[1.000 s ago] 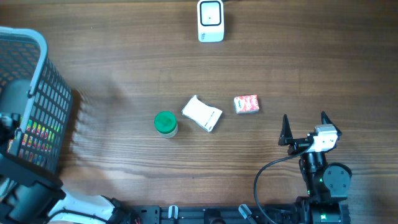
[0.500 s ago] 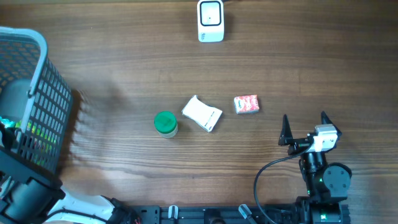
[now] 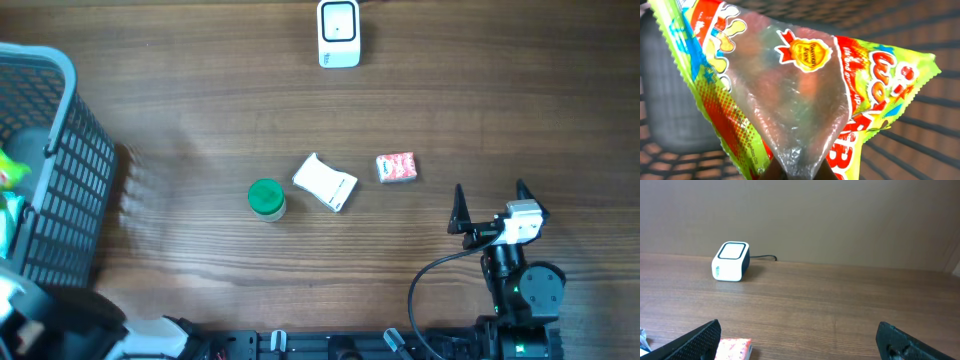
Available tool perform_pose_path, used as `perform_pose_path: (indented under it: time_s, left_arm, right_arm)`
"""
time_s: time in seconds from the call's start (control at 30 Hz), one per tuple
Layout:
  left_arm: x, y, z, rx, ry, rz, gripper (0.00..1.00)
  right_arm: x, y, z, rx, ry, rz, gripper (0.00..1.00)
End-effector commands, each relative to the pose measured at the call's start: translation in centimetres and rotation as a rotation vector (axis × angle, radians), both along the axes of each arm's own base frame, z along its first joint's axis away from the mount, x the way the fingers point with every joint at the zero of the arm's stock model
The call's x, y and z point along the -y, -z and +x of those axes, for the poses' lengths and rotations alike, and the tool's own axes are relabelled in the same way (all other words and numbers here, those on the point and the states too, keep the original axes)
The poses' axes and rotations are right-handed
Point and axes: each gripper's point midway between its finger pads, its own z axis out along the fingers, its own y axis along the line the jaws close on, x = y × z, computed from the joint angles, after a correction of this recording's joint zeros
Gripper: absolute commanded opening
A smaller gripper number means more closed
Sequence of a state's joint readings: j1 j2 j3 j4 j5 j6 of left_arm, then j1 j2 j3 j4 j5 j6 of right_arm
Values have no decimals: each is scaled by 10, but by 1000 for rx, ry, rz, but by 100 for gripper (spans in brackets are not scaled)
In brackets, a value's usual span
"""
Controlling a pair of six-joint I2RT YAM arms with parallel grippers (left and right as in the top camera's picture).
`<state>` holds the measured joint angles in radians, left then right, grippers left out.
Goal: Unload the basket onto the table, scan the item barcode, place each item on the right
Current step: 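Carry the Haribo bag out and release it near the right arm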
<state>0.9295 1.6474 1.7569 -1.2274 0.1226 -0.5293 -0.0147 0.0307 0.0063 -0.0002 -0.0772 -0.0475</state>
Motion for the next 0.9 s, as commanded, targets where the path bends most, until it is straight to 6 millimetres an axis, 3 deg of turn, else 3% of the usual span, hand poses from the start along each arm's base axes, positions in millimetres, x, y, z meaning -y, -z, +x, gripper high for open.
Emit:
perform_pose_path:
  time_s: [0.0,0.07,0.2,0.3,0.4,0.5,0.63,0.77,0.87]
  left_arm:
    - [61,-95,30,392,201,15,4]
    - [99,-127,35,505,309,10,4]
    - [194,-160,38,569,571,33,4]
    - [264,-172,47,603,800,39,4]
    - [335,-163,58,553,1024,52,4]
    - [391,-139,67,462,1183,57,4]
    - [494,-76,82,286,1436,59,4]
    - [559,-19,94,183,1557,41,4]
    - [601,39,96,71,1622,12,4]
  right_arm:
    - [-1,0,0,2,-7,-5,100]
    - [-1,0,0,2,-7,-5,100]
    - [-1,0,0,2,-7,-5,100]
    - [-1,0,0,2,-7,-5,100]
    - [-1,0,0,2,-7,-5,100]
    - [-1,0,0,2,-7,-5,100]
    - [-1,0,0,2,-7,-5,100]
    - [-1,0,0,2,-7,-5,100]
    - [-1,0,0,2,-7,-5,100]
